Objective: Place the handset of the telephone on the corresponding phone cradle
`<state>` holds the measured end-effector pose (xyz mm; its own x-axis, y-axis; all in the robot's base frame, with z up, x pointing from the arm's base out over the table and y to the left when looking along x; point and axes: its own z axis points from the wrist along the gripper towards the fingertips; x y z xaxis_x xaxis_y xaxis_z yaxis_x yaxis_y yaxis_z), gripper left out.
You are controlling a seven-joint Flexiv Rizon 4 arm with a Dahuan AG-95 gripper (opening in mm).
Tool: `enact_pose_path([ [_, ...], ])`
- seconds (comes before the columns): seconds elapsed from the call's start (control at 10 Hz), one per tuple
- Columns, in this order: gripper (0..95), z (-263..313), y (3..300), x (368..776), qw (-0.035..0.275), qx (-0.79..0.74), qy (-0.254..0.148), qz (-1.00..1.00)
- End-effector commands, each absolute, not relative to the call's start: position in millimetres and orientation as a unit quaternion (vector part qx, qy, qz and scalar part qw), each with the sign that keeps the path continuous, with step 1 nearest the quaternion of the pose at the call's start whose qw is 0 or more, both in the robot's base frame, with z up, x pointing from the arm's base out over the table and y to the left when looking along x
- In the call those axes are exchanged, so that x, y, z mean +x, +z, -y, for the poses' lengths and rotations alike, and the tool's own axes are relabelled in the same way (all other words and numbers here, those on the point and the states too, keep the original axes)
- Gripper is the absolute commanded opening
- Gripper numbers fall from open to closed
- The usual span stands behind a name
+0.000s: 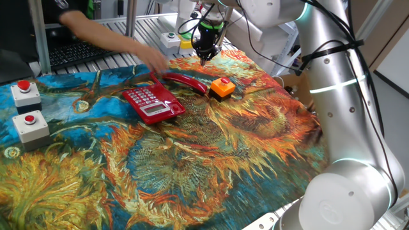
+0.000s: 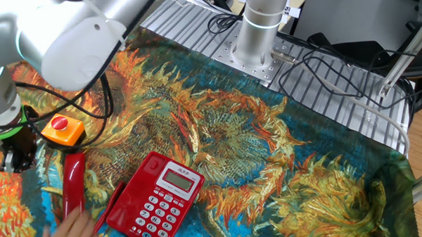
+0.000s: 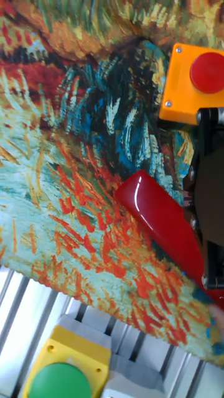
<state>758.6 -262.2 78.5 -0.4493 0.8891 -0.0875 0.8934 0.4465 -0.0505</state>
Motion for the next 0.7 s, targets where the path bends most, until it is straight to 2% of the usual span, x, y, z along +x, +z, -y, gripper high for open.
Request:
enact_pose_path([
  [0.1, 0.0, 261.4, 78.7, 756.1, 0.032, 0.538, -0.044, -0.841],
  [0.2, 0.0, 260.8, 78.7, 756.3, 0.029, 0.555, -0.039, -0.831],
  [0.3, 19.0, 260.4, 78.6, 756.4, 0.022, 0.57, -0.037, -0.821],
  [0.4, 19.0, 260.3, 78.5, 756.5, 0.004, 0.584, -0.041, -0.811],
  [0.5, 57.0, 259.6, 77.9, 756.7, -0.006, 0.612, -0.036, -0.79],
  [0.6, 57.0, 259.3, 77.6, 756.8, -0.015, 0.622, -0.037, -0.782],
  [0.7, 76.0, 258.6, 77.0, 757.1, -0.024, 0.638, -0.028, -0.769],
])
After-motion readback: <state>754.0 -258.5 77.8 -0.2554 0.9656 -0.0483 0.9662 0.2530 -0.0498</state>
